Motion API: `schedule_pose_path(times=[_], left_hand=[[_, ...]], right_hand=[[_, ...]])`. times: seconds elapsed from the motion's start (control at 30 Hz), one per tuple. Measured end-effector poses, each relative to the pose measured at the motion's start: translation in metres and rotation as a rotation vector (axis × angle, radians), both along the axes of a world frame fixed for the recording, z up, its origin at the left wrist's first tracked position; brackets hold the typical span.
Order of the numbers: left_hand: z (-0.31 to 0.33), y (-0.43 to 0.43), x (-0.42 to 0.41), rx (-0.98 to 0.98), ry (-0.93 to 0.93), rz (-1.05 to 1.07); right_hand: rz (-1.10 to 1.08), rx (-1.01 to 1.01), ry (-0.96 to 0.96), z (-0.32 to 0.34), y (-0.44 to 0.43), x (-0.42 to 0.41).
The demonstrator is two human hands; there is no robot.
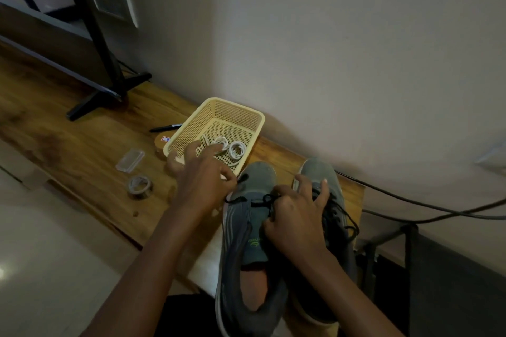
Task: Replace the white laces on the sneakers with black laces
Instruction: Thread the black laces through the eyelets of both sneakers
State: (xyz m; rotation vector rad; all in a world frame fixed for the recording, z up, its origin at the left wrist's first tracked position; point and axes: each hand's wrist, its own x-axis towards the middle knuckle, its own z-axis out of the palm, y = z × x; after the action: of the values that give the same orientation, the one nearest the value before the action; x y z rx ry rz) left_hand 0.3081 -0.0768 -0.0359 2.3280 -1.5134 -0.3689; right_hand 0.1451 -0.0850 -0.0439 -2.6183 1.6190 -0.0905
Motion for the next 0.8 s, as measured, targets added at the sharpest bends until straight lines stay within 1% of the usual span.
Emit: schedule_pose_path(times=[0.1,0.27,0.47,0.57,0.7,0.73,0.8], left_hand=[[-0.002,0.000,-0.014,0.096,-0.107,-0.126],[-0.002,0.000,-0.013,0.218,-0.090,-0.166],[-0.011,-0.001,-0.018,0.165,-0.149,-0.130],[-0.011,-0.002,-0.016,0.112,-0.092,-0.049],[-0.013,-0.003,0.028,-0.037,0.140,0.206],[-0.012,-0.001,0.039,-0.061,0.150,0.276],[-0.008,0.003,0.046,-0.051,0.081,0.353]], right_hand=[[0.000,0.001,-0.010,-0.001,0.000,0.002],[0.004,0.004,-0.002,-0.001,0.000,0.000],[-0.002,0.007,-0.010,-0.001,0.001,0.001],[-0.007,0.013,0.009,0.000,0.001,0.000],[0.011,0.020,0.017,0.001,0.001,-0.001],[0.017,0.023,0.013,0.001,0.001,-0.001],[0.019,0.026,0.006,0.000,0.001,-0.001]])
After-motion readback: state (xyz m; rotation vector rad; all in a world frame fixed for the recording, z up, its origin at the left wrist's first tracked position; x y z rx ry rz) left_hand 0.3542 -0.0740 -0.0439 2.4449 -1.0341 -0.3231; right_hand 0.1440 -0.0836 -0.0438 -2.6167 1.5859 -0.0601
